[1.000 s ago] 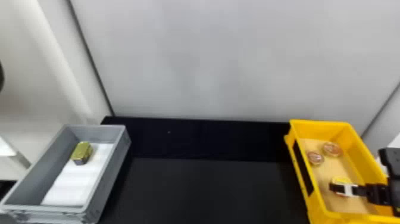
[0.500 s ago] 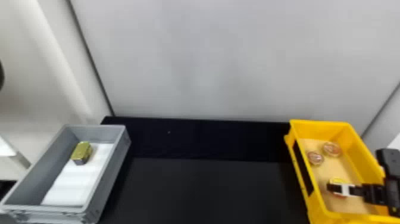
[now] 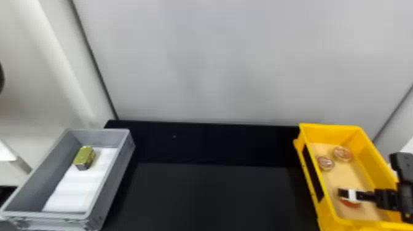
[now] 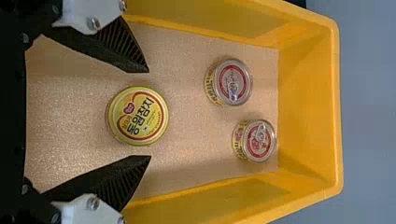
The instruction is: Pick up the round yellow can and place it in the yellow rectangular box
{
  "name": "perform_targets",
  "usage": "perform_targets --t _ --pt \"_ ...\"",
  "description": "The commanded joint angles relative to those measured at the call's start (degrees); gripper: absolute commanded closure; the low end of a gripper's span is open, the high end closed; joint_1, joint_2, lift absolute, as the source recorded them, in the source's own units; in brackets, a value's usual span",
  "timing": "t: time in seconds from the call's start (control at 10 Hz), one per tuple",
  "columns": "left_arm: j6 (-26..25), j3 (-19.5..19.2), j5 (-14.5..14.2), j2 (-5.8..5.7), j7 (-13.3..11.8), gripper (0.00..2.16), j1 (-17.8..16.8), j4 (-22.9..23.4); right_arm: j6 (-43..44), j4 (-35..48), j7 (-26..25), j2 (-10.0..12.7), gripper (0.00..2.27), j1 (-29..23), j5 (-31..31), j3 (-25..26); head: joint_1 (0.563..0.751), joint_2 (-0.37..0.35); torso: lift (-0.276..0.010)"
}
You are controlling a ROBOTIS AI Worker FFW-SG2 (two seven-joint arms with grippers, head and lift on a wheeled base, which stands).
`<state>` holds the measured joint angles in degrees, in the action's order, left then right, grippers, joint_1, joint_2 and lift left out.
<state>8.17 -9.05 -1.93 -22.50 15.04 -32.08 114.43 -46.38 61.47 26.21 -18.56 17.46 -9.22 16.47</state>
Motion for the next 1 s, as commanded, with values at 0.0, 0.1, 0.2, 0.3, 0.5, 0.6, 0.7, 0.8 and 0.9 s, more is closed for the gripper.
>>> perform_targets --t 0.0,0.1,0.2,0.3,0.5,0.6,0.7,0.8,0.9 --pt "0.0 0.0 0.0 -0.01 0.0 0.12 0.1 0.0 -0.3 0.4 -0.8 0.0 0.04 -0.3 1.0 0.1 0.663 0.054 -0.01" --pt "0.0 0.0 0.0 -0.01 0.0 0.12 0.1 0.0 0.1 0.5 -0.8 0.0 0.04 -0.4 1.6 0.1 0.663 0.054 -0.01" --pt "0.0 0.0 0.1 -0.01 0.0 0.12 0.1 0.0 0.2 0.6 -0.8 0.0 0.04 -0.4 1.6 0.2 0.663 0.054 -0.01" --pt "0.0 0.0 0.1 -0.01 0.0 0.12 0.1 0.0 0.5 0.9 -0.8 0.0 0.04 -0.5 1.7 0.4 0.663 0.054 -0.01" --pt "0.0 -0.1 0.0 -0.01 0.0 0.12 0.1 0.0 -0.1 2.7 -0.9 -0.1 0.04 -0.8 1.7 0.8 0.663 0.054 -0.01" --pt "-0.1 -0.2 0.0 -0.27 0.0 0.12 0.1 0.2 -1.1 5.9 -1.8 -0.1 0.04 -1.1 1.7 1.2 0.663 0.054 -0.01" --pt "-0.3 -0.3 0.0 -0.45 0.0 0.12 0.2 0.4 -1.5 9.5 -2.4 -0.2 0.05 -1.0 1.7 1.8 0.663 0.054 -0.01" --pt "-0.4 -0.5 0.0 -0.45 0.0 0.12 0.4 0.4 -0.7 13.9 -3.4 -0.5 0.06 -0.9 2.5 2.3 0.663 0.054 -0.01" --pt "-0.5 -0.5 0.0 -0.45 0.0 0.12 0.6 0.4 0.4 20.0 -7.1 -0.8 0.07 -0.8 4.6 2.3 0.663 0.054 -0.01"
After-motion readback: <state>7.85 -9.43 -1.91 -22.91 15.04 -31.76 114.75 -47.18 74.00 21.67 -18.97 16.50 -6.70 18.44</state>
